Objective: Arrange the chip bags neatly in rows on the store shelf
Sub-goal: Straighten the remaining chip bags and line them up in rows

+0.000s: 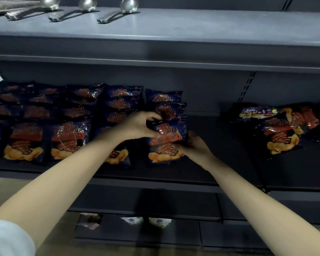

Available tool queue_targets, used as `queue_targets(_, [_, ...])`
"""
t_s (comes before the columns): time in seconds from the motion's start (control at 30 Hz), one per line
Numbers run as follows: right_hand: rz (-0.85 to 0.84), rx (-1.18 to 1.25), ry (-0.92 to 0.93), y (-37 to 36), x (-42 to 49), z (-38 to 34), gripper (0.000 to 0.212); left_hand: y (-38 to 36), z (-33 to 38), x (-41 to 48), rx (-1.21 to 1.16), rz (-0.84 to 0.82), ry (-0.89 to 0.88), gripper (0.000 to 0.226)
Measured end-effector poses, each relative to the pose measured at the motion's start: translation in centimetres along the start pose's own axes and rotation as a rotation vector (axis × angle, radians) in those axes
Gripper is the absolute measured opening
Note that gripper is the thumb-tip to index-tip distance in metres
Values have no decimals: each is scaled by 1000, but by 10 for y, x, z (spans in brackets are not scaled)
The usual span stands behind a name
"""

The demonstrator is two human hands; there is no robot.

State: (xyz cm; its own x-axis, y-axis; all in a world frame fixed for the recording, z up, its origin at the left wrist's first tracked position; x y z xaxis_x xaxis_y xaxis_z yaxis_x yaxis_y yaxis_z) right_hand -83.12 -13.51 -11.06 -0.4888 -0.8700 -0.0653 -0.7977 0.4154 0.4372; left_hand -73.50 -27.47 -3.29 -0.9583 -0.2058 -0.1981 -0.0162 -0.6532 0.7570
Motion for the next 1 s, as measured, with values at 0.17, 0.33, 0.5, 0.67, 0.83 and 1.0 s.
queue_targets(0.17, [155, 11, -65, -6, 1, 8, 44, -2, -2, -17, 280, 339, -71, 76])
queue_targets(0.33, [208, 56, -70, -21, 4, 12, 43, -52, -1, -17, 712, 311, -120, 89])
queue_targets(0.5, [215, -122, -32, -27, 20, 10, 47, -65, -21, -12, 755, 264, 3, 102])
queue_targets(0.67, [267, -207, 0, -17, 29, 7, 73, -61, -29, -8, 757, 322, 29, 103])
queue_targets(0.83, [365, -107, 1, -19, 20, 10, 81, -63, -36, 1, 800, 303, 53, 100])
queue_targets(1.0, [374, -428, 47, -38, 14, -1, 60, -67, -40, 1, 863, 326, 34, 97])
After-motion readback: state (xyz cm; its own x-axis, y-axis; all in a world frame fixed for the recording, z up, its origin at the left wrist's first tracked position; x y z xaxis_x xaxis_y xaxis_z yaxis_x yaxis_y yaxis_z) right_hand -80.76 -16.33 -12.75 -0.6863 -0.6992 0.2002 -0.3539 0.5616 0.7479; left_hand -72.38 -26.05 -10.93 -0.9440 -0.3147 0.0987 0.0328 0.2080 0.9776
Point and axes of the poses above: each hand's wrist, its own x-axis towards the middle knuckle, its own y-axis out of the back of the hand, z = x × y, the point moved 8 cm from there along x, towards the middle knuckle, and after that the axes turned 11 degrees about -z, right-handed, at the moved point
